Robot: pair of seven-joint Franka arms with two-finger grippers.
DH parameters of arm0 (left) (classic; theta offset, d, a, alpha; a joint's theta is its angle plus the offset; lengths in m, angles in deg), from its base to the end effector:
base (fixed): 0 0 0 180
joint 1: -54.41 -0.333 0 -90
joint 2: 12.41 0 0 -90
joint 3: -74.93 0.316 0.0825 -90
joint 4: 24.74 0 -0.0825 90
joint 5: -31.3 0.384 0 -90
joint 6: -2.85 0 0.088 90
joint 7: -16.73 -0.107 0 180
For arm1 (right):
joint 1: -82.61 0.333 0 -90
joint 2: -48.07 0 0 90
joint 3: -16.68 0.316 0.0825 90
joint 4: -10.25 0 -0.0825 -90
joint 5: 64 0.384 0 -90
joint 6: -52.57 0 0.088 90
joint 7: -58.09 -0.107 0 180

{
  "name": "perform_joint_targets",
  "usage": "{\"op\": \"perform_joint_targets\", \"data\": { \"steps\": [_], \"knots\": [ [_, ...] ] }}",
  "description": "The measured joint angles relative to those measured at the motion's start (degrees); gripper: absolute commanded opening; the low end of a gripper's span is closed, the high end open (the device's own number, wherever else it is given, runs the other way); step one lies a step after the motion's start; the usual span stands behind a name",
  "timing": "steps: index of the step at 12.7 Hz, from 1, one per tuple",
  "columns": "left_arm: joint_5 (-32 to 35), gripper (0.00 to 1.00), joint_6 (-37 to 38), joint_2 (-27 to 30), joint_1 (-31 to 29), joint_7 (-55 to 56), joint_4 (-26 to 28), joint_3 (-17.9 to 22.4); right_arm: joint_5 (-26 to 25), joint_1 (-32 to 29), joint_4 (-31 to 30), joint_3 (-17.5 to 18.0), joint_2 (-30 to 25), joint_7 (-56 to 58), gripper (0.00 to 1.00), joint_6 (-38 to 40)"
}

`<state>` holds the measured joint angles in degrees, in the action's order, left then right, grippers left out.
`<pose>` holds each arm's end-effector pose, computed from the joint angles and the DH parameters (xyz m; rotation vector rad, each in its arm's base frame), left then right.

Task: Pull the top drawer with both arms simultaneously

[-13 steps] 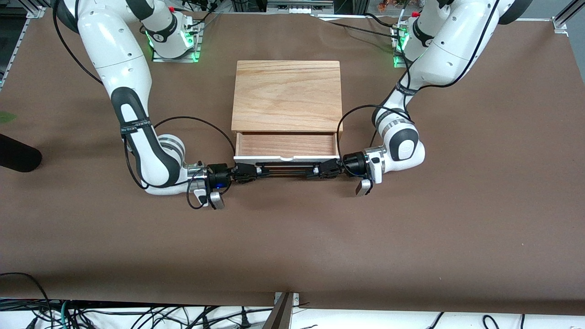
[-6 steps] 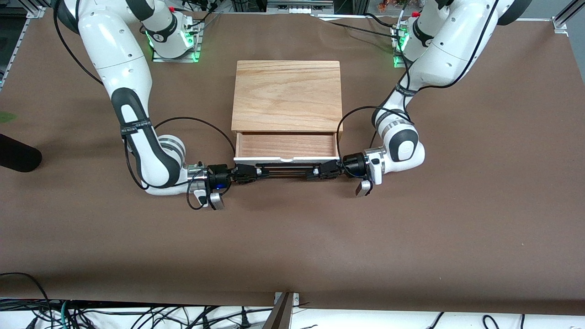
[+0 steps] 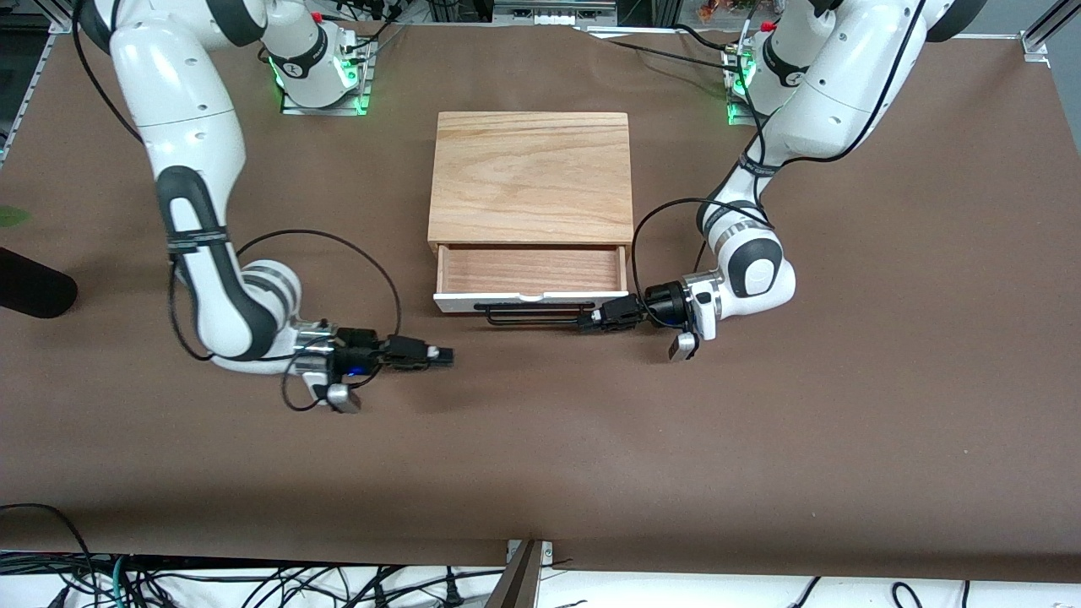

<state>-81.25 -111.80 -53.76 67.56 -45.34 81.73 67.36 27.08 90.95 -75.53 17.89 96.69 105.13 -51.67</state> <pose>0.5747 -0.2724 0.1499 1.6543 0.1871 0.1597 0.6822 0.1951 0.1947 -1.7153 -0.0206 -0.0656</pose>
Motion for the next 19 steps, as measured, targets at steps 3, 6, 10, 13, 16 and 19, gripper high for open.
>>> {"op": "perform_joint_targets", "data": {
  "steps": [3,6,10,13,16,19],
  "knots": [
    [0.02,1.00,-0.52,0.05,-0.06,0.00,1.04,0.58,-1.80,-0.05,0.39,0.07,-0.14,-0.22,1.00,0.11],
    [0.03,1.00,-0.52,0.29,-0.29,0.29,1.62,0.66,-7.37,-0.33,1.32,-0.96,-1.33,-1.64,1.00,0.06],
    [0.42,1.00,-0.53,2.91,-2.02,3.59,1.67,0.74,-23.88,-1.03,5.12,-2.61,-5.90,-12.02,1.00,0.11],
    [4.30,1.00,-1.30,5.87,-4.57,5.03,2.96,0.96,-40.76,-1.13,6.41,-3.01,-11.29,-18.46,1.00,0.32],
    [14.79,1.00,-4.99,13.38,-8.78,8.96,6.96,1.06,-58.12,-1.16,6.49,-4.32,-17.67,-20.78,1.00,4.30],
    [31.02,1.00,-5.19,23.69,-13.24,19.00,10.84,1.32,-74.75,-1.25,6.51,-5.46,-23.87,-21.37,1.00,9.70]
  ]
}}
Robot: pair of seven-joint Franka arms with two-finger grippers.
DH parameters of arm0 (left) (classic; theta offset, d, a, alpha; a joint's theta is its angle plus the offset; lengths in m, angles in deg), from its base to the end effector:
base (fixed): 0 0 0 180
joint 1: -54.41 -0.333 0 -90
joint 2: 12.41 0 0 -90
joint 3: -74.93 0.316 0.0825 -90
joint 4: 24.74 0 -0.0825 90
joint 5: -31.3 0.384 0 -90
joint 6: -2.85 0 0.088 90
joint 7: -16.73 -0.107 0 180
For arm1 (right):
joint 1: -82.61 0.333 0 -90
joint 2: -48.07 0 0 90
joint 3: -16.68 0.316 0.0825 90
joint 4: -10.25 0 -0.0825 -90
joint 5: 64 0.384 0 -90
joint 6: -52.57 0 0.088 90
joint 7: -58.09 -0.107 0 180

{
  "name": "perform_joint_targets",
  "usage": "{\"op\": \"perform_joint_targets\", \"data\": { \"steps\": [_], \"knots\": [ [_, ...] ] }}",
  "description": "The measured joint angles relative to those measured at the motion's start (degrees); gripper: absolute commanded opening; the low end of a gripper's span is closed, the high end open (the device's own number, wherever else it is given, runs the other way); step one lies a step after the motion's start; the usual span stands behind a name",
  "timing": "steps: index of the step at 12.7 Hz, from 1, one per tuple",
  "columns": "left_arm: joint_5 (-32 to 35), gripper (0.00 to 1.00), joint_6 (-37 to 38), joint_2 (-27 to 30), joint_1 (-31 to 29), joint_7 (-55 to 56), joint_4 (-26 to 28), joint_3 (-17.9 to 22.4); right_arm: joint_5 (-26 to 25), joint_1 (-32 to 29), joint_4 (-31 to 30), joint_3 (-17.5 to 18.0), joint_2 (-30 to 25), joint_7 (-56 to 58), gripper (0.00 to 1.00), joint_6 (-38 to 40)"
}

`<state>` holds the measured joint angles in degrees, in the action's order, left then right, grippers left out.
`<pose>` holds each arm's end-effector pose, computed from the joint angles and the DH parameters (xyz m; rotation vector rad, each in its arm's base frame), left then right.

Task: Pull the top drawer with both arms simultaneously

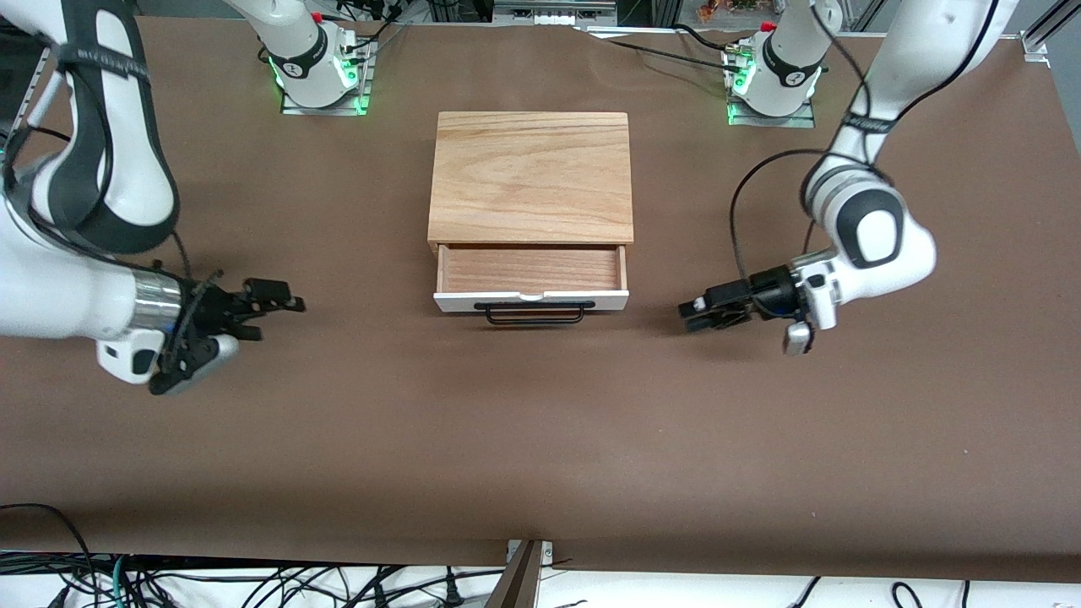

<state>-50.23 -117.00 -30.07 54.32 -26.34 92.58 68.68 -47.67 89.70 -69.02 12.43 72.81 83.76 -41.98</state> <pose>0.5829 -0.1097 0.3019 1.9967 0.1231 0.1651 0.6669 0.0695 0.4562 -2.7860 -0.6460 0.1588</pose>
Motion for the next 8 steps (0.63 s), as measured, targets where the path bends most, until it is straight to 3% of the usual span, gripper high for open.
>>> {"op": "perform_joint_targets", "data": {
  "steps": [2,5,8],
  "knots": [
    [15.35,1.00,-0.07,6.78,-1.61,7.90,1.25,0.73,-7.39,-0.01,-0.04,-0.47,-3.85,-0.36,1.00,4.03],
    [38.92,1.00,0.87,15.37,-2.36,19.06,1.74,1.90,-12.31,-0.03,-1.96,-0.97,-10.20,-3.55,1.00,8.51],
    [54.44,1.00,7.79,21.21,-2.54,24.04,1.30,4.06,-15.43,0.05,-9.00,-0.87,-17.86,-15.31,1.00,10.78]
  ]
}}
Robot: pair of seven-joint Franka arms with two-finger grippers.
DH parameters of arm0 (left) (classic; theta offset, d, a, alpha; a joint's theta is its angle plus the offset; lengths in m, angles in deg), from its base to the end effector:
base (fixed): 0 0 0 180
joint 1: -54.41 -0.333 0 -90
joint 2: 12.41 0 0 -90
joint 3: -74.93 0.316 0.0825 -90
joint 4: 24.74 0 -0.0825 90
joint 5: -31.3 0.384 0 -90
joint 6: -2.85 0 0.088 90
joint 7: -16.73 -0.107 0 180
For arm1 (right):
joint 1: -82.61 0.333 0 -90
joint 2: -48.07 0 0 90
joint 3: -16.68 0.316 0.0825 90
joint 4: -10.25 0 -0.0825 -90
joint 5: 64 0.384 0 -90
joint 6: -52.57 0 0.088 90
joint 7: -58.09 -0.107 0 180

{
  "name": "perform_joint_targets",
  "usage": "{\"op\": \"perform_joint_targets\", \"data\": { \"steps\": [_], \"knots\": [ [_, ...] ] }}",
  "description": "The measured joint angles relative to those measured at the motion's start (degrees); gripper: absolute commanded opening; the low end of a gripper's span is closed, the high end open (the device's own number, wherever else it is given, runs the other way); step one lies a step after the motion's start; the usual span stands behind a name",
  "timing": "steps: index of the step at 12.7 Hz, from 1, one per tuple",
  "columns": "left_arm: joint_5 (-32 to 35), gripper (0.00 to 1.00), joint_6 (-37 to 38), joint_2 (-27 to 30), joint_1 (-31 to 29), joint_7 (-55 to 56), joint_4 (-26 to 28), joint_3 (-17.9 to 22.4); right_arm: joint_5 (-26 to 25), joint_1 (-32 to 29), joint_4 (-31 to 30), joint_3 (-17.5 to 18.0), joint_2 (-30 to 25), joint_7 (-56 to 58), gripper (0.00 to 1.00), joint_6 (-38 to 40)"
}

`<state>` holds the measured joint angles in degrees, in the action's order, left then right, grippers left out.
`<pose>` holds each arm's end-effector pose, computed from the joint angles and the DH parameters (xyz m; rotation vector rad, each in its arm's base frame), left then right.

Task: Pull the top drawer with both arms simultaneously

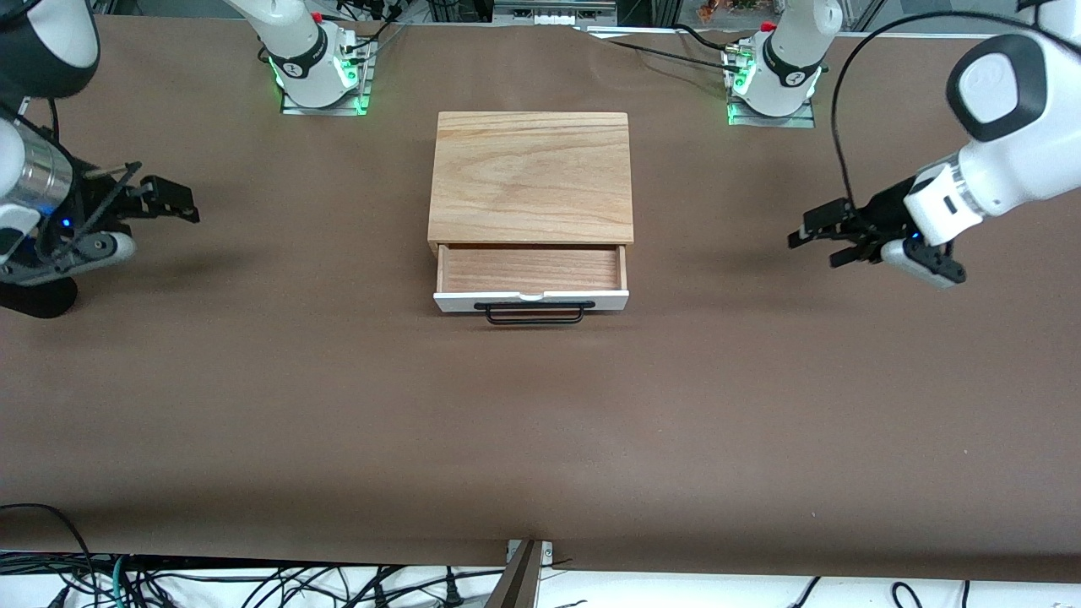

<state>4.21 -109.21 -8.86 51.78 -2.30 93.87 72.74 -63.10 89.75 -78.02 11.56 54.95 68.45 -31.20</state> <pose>0.5311 -0.0263 0.4606 2.7026 -0.1790 0.0308 0.5741 0.0249 0.5625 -3.0890 -0.3346 0.3074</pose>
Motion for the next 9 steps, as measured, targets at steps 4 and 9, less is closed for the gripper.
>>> {"op": "perform_joint_targets", "data": {
  "steps": [4,9],
  "knots": [
    [15.62,1.00,12.63,3.98,-0.12,6.06,-7.02,0.44,-3.69,-3.78,-7.01,2.53,-6.60,-4.60,1.00,-1.21],
    [27.97,1.00,23.62,4.37,-0.05,9.40,-19.22,-0.86,-2.52,-6.18,-7.30,5.66,-5.60,-15.23,1.00,-2.63]
  ]
}}
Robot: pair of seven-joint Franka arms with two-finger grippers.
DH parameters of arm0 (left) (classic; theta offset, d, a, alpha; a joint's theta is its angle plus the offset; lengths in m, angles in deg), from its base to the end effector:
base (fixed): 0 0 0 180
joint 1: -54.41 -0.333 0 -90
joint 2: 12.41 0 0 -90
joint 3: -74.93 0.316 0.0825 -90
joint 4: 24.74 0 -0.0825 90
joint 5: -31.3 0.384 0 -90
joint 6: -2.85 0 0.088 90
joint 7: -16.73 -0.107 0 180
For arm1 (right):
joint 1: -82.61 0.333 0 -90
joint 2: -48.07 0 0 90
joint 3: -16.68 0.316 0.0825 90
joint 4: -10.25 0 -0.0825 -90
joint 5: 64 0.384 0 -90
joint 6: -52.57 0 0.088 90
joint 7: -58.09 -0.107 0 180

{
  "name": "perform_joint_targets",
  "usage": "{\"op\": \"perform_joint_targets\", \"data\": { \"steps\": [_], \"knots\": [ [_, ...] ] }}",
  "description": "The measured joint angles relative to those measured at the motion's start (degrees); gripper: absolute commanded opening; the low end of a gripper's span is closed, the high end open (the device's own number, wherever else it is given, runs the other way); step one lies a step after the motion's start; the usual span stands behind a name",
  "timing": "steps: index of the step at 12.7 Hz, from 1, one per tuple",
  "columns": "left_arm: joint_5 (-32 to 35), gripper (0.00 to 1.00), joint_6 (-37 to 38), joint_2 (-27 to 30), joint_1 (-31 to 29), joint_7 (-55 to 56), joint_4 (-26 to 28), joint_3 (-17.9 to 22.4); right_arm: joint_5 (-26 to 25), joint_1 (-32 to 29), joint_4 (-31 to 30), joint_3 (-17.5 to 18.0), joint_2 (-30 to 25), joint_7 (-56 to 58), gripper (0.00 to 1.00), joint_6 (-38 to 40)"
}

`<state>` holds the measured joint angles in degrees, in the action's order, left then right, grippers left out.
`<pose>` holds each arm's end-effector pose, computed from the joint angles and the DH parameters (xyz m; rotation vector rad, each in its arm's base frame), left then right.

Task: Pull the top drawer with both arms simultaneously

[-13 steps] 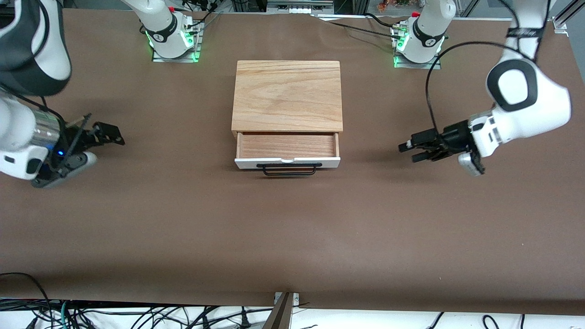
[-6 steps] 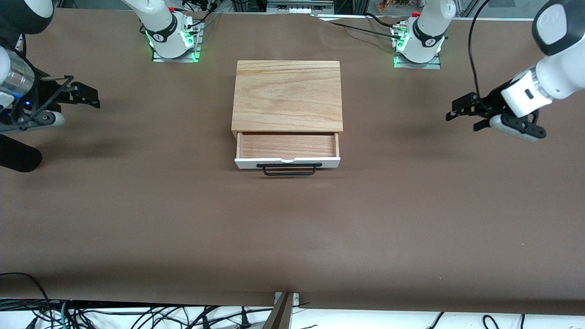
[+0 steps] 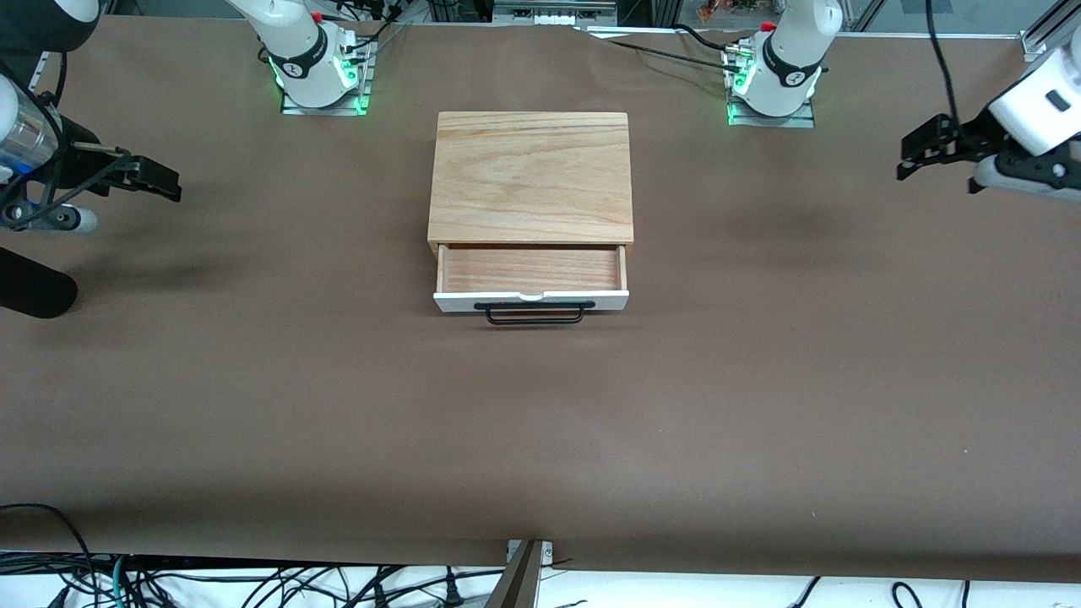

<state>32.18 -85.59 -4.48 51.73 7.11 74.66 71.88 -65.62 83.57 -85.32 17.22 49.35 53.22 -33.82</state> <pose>0.5064 -0.0034 0.6184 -3.1103 0.2707 0.0855 0.5477 0.0111 0.5620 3.0895 -0.0896 -0.2801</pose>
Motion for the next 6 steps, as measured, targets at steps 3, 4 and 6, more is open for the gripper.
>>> {"op": "perform_joint_targets", "data": {
  "steps": [3,4,6],
  "knots": [
    [3.05,1.00,3.72,-2.31,0.03,0.13,-7.04,-1.34,1.63,-1.68,0.78,-0.07,2.00,2.60,1.00,-2.45],
    [3.12,1.00,4.47,-3.90,0.02,0.15,-9.11,-1.35,1.96,-1.96,1.08,-0.07,2.03,4.12,1.00,-3.01],
    [3.12,1.00,5.36,-6.94,-0.01,0.15,-11.93,-1.24,2.19,-2.12,1.49,-0.07,1.93,7.46,1.00,-3.09]
  ]
}}
